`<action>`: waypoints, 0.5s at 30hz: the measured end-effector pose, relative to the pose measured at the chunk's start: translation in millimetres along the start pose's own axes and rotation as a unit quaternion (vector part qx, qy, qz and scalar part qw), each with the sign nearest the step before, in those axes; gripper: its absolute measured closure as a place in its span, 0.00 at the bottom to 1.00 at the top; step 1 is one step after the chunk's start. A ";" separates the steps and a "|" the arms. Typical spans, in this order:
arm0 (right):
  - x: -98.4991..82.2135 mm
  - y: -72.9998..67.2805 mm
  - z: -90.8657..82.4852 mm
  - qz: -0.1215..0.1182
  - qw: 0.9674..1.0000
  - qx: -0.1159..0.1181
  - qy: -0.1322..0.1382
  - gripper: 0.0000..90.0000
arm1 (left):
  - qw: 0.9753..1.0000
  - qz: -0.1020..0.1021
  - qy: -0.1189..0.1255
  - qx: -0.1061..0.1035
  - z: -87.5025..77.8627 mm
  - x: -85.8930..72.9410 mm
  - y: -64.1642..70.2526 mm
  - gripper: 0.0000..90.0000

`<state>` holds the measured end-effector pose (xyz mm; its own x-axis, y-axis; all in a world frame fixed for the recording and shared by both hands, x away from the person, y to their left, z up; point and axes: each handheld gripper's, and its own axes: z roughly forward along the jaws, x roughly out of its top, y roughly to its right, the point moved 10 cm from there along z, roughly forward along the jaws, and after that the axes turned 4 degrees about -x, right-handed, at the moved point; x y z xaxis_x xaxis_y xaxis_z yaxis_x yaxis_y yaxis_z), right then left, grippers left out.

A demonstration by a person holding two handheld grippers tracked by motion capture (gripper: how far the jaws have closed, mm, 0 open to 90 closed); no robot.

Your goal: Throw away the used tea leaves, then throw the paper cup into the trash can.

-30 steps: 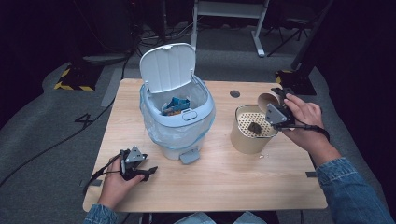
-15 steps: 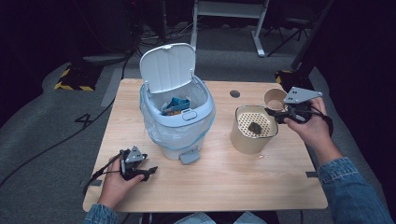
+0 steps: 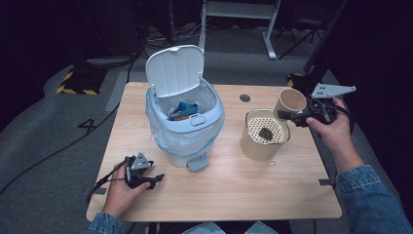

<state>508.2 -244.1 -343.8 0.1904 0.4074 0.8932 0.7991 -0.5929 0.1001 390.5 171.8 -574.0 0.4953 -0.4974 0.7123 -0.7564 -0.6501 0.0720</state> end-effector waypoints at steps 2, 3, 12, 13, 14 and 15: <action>2.7 -5.0 -1.7 0.003 1.000 0.005 -0.002 0.33 | 1.000 -0.001 0.000 0.000 0.1 0.1 0.0 0.36; 4.9 -7.7 -2.5 0.005 1.000 0.009 -0.001 0.33 | 1.000 -0.002 0.000 -0.001 0.2 0.0 0.2 0.36; 25.8 -30.6 -2.0 0.012 0.999 0.036 -0.003 0.33 | 1.000 -0.002 0.000 -0.001 0.2 0.1 0.3 0.36; 29.1 -33.0 -0.7 0.010 0.999 0.038 -0.002 0.33 | 1.000 -0.002 0.000 -0.001 0.2 0.1 0.2 0.36; 31.4 -34.4 0.3 0.008 0.999 0.039 0.000 0.33 | 1.000 0.000 0.000 0.000 0.1 0.0 0.1 0.36; 34.4 -36.3 1.5 0.007 0.999 0.041 0.000 0.33 | 1.000 -0.002 0.000 -0.001 0.2 0.0 0.3 0.36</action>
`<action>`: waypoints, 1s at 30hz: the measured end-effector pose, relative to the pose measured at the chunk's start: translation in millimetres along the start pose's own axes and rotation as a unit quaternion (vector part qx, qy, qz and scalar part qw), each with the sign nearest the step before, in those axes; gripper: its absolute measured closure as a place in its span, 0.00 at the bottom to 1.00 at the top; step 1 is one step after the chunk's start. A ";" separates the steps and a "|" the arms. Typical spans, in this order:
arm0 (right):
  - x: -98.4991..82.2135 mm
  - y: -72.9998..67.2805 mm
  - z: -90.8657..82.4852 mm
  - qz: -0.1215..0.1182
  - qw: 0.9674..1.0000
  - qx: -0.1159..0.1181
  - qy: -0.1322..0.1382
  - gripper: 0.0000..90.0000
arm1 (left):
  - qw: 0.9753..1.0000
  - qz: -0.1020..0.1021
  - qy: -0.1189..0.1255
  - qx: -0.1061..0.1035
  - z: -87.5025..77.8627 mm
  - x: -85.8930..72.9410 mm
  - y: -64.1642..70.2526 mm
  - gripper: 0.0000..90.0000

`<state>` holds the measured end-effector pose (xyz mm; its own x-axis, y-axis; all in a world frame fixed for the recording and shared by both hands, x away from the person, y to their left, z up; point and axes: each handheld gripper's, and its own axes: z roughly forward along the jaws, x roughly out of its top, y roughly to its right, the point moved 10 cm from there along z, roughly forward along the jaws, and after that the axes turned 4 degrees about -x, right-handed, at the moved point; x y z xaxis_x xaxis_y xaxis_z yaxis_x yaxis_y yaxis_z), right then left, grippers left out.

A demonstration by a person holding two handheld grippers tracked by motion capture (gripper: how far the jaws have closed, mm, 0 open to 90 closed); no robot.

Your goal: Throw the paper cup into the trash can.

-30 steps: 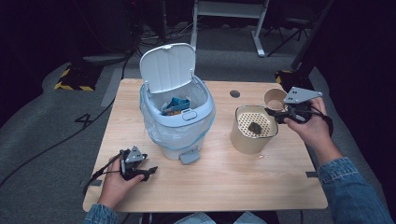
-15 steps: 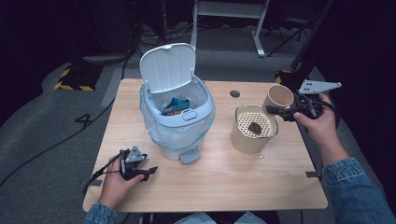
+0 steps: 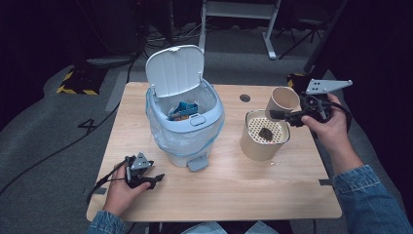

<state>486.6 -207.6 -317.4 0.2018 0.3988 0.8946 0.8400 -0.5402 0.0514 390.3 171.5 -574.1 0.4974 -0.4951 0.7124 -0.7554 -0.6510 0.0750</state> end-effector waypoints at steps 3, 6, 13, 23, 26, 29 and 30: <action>10.3 -7.3 6.0 -0.001 1.000 0.008 0.005 0.33 | 1.000 0.003 -0.001 0.001 0.0 -0.1 -0.1 0.36; 20.2 -16.0 14.6 -0.006 1.000 0.013 0.004 0.33 | 1.000 0.004 -0.002 0.001 -0.3 -0.3 0.0 0.36; 45.6 -36.4 42.1 -0.020 0.999 0.034 0.006 0.33 | 1.000 0.005 -0.001 0.001 -0.5 -0.3 -0.7 0.36; 85.7 -66.3 88.6 -0.031 0.997 0.063 0.009 0.33 | 1.000 0.002 -0.002 0.000 -0.4 -0.6 0.1 0.36; 95.1 -71.6 100.3 -0.029 0.997 0.068 0.013 0.33 | 1.000 0.003 -0.002 0.000 -0.3 -0.5 0.1 0.36; 102.2 -73.9 109.8 -0.027 0.997 0.067 0.014 0.33 | 1.000 0.003 -0.002 0.000 -0.3 -0.5 0.0 0.36; 103.9 -74.6 112.6 -0.027 0.997 0.067 0.014 0.33 | 1.000 0.003 -0.002 0.000 -0.3 -0.4 -0.1 0.36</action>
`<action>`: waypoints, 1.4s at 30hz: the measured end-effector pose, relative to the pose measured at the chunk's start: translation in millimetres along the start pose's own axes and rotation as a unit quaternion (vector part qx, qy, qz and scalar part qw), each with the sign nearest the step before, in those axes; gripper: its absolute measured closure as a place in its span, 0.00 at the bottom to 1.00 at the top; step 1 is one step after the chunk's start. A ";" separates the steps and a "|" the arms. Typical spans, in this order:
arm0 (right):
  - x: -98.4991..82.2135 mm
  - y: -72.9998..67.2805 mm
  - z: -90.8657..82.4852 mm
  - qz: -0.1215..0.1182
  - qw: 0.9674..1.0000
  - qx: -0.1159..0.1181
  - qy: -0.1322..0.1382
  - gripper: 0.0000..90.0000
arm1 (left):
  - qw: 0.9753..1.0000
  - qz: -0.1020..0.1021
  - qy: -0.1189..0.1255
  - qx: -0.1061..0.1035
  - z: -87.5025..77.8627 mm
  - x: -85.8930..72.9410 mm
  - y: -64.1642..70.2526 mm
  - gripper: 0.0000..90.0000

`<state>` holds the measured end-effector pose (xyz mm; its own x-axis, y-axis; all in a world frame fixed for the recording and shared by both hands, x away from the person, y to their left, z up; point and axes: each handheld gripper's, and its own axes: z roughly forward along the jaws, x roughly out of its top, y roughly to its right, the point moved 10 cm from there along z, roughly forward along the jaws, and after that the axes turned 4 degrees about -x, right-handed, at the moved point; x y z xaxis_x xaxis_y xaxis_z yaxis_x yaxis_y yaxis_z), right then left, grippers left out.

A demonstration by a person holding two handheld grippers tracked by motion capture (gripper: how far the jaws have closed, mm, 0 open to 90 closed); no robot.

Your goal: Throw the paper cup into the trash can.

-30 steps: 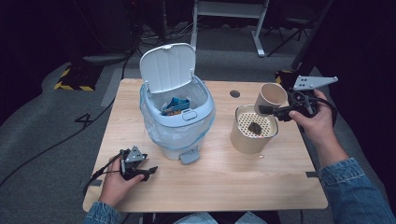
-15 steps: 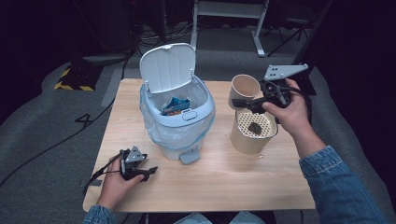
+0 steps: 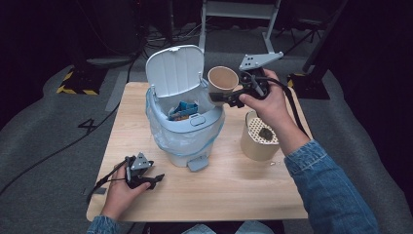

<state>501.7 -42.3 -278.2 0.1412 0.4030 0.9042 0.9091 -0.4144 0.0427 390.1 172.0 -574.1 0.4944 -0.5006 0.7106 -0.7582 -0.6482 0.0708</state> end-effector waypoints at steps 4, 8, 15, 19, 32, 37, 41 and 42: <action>2.5 -0.8 11.1 -0.001 1.000 0.003 -0.006 0.33 | 1.000 -0.003 0.001 0.001 0.5 0.7 -0.1 0.36; 3.3 -1.0 21.0 -0.006 1.000 0.006 -0.012 0.32 | 1.000 -0.002 0.001 0.002 0.9 1.2 -0.9 0.36; 0.9 0.3 41.6 -0.004 1.000 -0.001 -0.028 0.32 | 1.000 -0.003 0.002 0.001 1.3 1.6 -0.8 0.36; -4.5 -1.2 54.7 -0.013 0.999 -0.005 -0.047 0.31 | 1.000 -0.003 0.001 0.002 1.7 2.0 -1.3 0.36; -16.3 -1.7 72.6 -0.043 0.996 -0.016 -0.080 0.18 | 1.000 0.000 0.000 0.003 2.5 3.1 -2.7 0.36; -6.9 -6.7 69.4 -0.067 0.997 -0.012 -0.045 0.20 | 1.000 0.000 0.000 0.003 2.7 3.3 -2.7 0.36; 4.9 -5.3 61.3 -0.069 0.997 -0.028 -0.011 0.22 | 1.000 -0.002 0.001 0.003 2.8 3.3 -2.4 0.36; 5.8 -5.3 58.9 -0.068 0.997 -0.027 -0.009 0.22 | 1.000 -0.002 0.001 0.002 2.9 3.3 -2.2 0.36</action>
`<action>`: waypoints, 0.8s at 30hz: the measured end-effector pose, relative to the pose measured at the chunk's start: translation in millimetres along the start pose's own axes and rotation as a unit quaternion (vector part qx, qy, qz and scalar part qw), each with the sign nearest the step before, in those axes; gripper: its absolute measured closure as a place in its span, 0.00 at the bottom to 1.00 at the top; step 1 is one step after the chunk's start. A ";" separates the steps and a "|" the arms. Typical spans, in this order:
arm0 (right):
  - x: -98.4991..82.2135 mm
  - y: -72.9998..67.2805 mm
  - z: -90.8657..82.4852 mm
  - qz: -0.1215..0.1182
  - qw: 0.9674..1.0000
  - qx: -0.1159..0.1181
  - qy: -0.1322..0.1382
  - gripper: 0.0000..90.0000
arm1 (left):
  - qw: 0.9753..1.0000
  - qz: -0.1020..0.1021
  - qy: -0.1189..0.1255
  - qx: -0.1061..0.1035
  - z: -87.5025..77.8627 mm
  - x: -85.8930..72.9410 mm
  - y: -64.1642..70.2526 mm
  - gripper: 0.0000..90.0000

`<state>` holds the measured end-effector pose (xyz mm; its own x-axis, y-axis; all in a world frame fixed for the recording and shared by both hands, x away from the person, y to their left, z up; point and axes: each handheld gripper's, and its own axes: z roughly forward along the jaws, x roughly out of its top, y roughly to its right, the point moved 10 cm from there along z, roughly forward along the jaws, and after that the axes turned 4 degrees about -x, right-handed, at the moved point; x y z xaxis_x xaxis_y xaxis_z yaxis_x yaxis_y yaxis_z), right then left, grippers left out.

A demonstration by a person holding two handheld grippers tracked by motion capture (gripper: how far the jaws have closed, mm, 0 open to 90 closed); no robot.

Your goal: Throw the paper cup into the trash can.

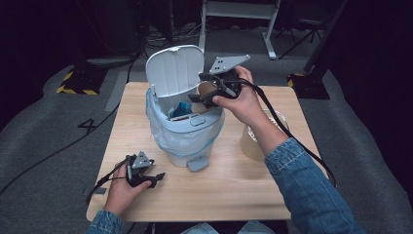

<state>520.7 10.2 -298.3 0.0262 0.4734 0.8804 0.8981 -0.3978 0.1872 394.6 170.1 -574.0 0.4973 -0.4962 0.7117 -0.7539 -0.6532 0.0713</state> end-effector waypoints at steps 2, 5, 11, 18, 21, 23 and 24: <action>-0.9 0.6 -6.4 -0.001 1.000 0.002 -0.003 0.22 | 1.000 0.000 0.000 0.000 -0.1 -0.1 -0.1 0.36; -5.9 4.8 -18.4 -0.003 1.000 -0.002 -0.011 0.22 | 1.000 -0.001 -0.001 0.000 -0.1 -0.1 0.2 0.36; -21.7 15.5 -42.9 0.018 1.000 -0.003 -0.023 0.19 | 1.000 0.001 -0.002 0.001 0.1 0.1 -0.5 0.36; -44.2 9.8 -42.2 0.025 0.997 0.023 -0.068 0.27 | 1.000 -0.002 0.000 0.004 1.3 1.4 -1.1 0.36; -40.2 4.8 -40.5 0.030 0.997 0.035 -0.054 0.57 | 1.000 -0.002 0.000 0.003 1.3 1.5 -1.0 0.36; -34.4 1.0 -40.9 0.034 0.997 0.052 -0.037 0.65 | 1.000 -0.002 0.000 0.003 1.3 1.5 -1.1 0.36; -31.2 0.6 -39.7 0.040 0.997 0.051 -0.028 0.71 | 1.000 -0.002 0.000 0.003 1.4 1.5 -1.1 0.36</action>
<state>503.0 -36.0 -308.4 0.1218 0.4872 0.8648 0.9323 -0.3550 0.0687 396.8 169.3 -573.9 0.5002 -0.4939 0.7112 -0.7494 -0.6585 0.0698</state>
